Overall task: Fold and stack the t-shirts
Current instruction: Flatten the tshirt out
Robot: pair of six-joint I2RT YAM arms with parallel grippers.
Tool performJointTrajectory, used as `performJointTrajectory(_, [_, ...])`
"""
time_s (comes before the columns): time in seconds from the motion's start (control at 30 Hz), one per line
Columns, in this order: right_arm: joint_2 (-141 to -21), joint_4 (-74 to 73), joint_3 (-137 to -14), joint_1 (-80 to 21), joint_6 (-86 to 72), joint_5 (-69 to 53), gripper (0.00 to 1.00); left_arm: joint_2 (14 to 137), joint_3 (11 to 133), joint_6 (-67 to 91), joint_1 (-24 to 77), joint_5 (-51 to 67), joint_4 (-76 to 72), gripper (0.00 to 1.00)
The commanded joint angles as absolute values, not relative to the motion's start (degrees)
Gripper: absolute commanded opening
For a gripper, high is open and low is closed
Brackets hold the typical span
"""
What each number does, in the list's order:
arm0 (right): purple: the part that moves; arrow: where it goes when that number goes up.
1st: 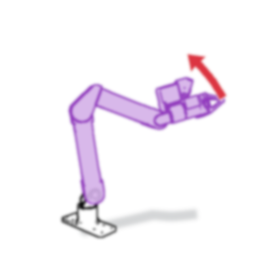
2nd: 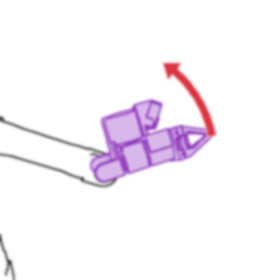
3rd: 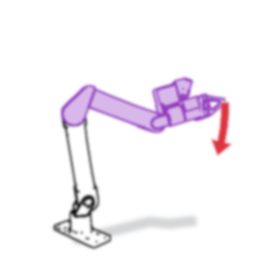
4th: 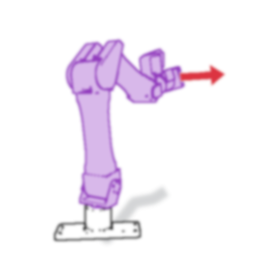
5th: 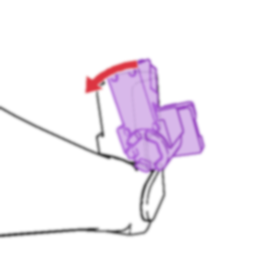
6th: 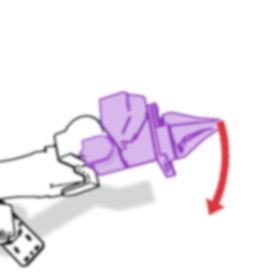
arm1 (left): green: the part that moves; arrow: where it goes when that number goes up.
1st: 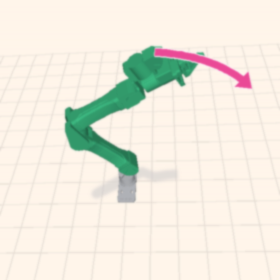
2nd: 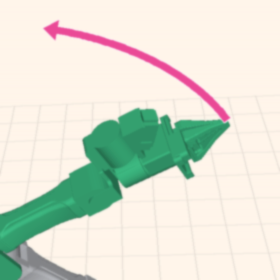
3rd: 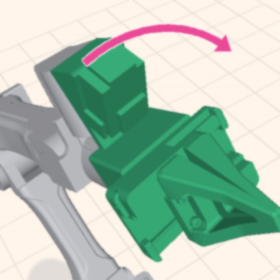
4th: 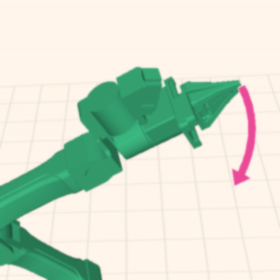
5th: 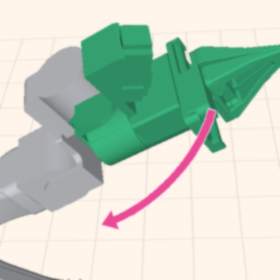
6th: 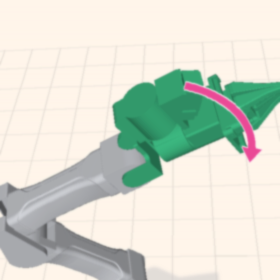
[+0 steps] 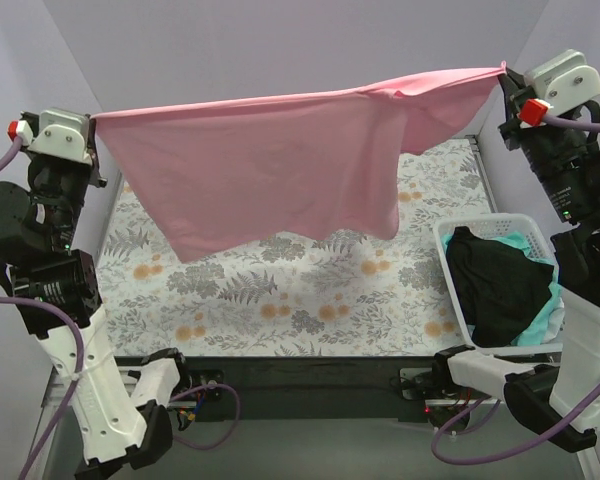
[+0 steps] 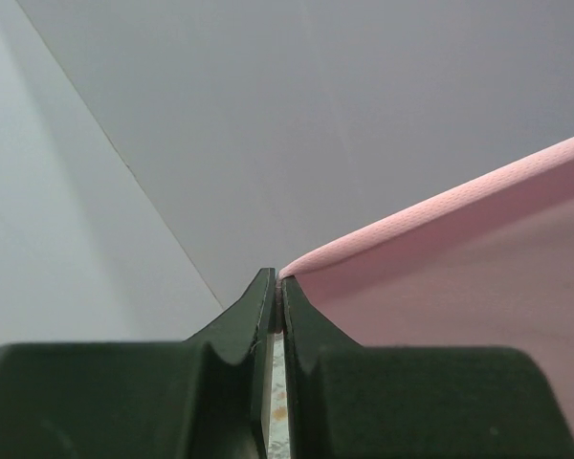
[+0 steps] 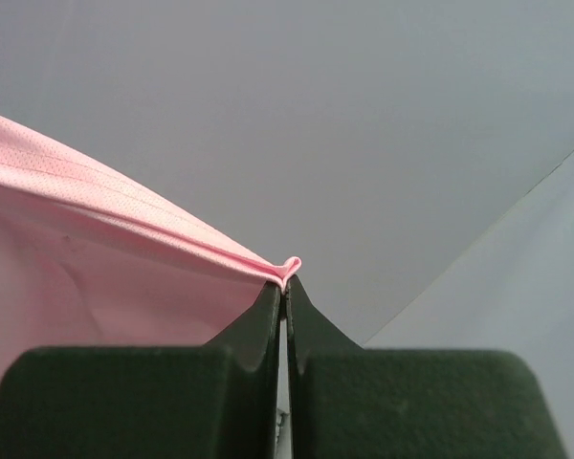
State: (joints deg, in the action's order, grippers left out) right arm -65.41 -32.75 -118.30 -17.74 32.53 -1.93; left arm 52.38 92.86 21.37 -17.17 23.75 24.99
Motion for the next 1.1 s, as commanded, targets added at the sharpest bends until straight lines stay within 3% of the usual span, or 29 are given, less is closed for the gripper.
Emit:
performJointTrajectory(0.0, [-68.7, -26.8, -122.5, -17.1, 35.9, 1.5, 0.01, 57.7, 98.1, 20.7, -18.1, 16.7, 25.5, 0.0])
performJointTrajectory(0.2, [-73.1, -21.0, -120.5, -17.1, 44.2, -0.7, 0.01, 64.8, 101.5, 16.6, -18.2, 19.0, 29.3, 0.0])
performJointTrajectory(0.6, [-81.4, -4.5, -87.2, -18.2, 56.5, -7.6, 0.01, 74.3, 80.8, 9.3, -17.6, 27.5, 28.0, 0.0])
performJointTrajectory(0.83, [-95.7, 1.6, -85.2, -18.7, 60.2, -8.4, 0.01, 91.2, 78.3, 7.6, -13.2, 26.1, 21.4, 0.0])
performJointTrajectory(1.07, [-111.4, 1.9, -92.8, -19.2, 62.5, -5.7, 0.01, 109.8, 85.8, 9.2, -12.3, 22.8, 16.9, 0.0])
